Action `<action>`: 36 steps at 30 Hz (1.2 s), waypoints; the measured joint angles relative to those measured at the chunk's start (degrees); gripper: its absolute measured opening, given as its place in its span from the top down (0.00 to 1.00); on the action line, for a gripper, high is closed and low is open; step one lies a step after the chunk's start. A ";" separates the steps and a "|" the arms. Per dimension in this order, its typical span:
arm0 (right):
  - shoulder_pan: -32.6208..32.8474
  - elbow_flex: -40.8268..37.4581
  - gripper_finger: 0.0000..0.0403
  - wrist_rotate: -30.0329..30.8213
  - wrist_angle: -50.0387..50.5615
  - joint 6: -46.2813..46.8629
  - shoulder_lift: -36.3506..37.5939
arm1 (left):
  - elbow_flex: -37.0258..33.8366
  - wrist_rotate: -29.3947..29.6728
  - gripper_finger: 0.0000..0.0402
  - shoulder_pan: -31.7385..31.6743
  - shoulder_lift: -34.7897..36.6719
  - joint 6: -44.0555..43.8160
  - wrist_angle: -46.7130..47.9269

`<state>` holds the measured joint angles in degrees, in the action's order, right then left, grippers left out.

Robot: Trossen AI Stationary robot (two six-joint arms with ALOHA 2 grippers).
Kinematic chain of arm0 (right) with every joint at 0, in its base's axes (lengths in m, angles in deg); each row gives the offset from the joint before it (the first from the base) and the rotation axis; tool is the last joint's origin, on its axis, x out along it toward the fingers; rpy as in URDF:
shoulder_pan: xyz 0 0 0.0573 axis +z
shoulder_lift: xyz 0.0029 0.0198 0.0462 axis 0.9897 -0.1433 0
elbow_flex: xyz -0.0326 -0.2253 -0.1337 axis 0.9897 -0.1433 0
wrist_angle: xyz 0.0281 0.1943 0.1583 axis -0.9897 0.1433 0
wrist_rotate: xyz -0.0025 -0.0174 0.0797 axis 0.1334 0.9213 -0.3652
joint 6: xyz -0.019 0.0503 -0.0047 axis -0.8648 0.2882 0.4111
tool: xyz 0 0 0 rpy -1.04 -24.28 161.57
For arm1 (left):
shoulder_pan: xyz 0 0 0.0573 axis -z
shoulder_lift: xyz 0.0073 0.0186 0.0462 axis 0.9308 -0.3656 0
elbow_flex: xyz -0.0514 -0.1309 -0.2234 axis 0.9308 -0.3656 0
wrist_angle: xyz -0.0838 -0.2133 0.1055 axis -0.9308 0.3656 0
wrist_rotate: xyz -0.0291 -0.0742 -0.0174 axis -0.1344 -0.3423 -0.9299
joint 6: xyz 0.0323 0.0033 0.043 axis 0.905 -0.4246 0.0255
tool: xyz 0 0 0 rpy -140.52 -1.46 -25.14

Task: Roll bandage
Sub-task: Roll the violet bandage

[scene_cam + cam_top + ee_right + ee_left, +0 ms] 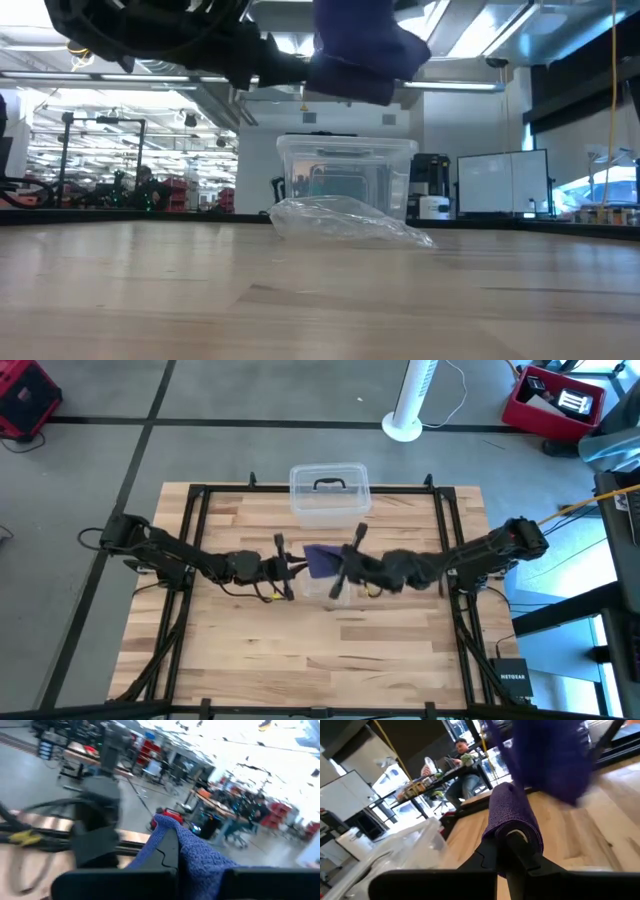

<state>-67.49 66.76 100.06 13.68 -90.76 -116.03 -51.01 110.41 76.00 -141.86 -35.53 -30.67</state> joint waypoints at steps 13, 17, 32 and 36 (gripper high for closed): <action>-14.21 -0.37 0.90 -10.32 17.77 30.08 -1.97 | 0.02 0.22 1.00 2.99 -8.16 -6.60 -3.75; -16.14 -1.11 0.71 -15.82 22.20 35.23 -3.99 | 0.03 -0.10 1.00 3.01 -11.93 -11.51 -6.80; -17.34 -1.14 0.21 -20.91 30.38 39.08 -10.53 | 0.17 -0.12 0.99 3.32 -23.61 -37.32 -11.44; -17.34 -1.14 0.20 -24.83 30.29 40.32 -10.54 | 0.20 0.20 0.98 3.29 -23.63 -37.32 -11.48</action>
<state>-84.83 65.62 75.23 43.97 -50.44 -126.57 -50.82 110.61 79.29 -165.48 -72.85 -42.15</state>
